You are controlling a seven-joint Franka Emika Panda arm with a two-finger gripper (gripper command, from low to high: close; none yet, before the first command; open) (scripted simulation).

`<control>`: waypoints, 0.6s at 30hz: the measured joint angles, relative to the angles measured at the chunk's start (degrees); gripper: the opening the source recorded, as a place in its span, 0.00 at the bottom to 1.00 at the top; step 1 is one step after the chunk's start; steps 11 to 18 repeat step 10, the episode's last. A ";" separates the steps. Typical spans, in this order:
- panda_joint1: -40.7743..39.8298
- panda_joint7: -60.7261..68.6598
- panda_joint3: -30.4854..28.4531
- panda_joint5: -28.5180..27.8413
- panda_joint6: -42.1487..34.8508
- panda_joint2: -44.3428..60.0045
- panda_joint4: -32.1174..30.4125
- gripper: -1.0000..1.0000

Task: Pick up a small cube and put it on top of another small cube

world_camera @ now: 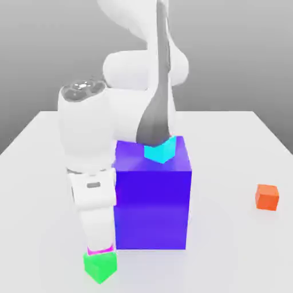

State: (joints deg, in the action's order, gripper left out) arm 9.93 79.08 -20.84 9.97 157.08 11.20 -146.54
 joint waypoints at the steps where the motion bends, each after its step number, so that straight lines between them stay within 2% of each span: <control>1: -0.70 0.94 0.93 1.31 1.14 1.37 0.05 0.00; 2: -1.45 1.99 1.92 2.75 2.23 2.78 0.12 0.00; 3: -1.84 2.53 2.43 3.49 2.81 3.50 0.15 1.00; 18: -1.64 2.47 2.22 3.42 2.72 3.32 0.15 1.00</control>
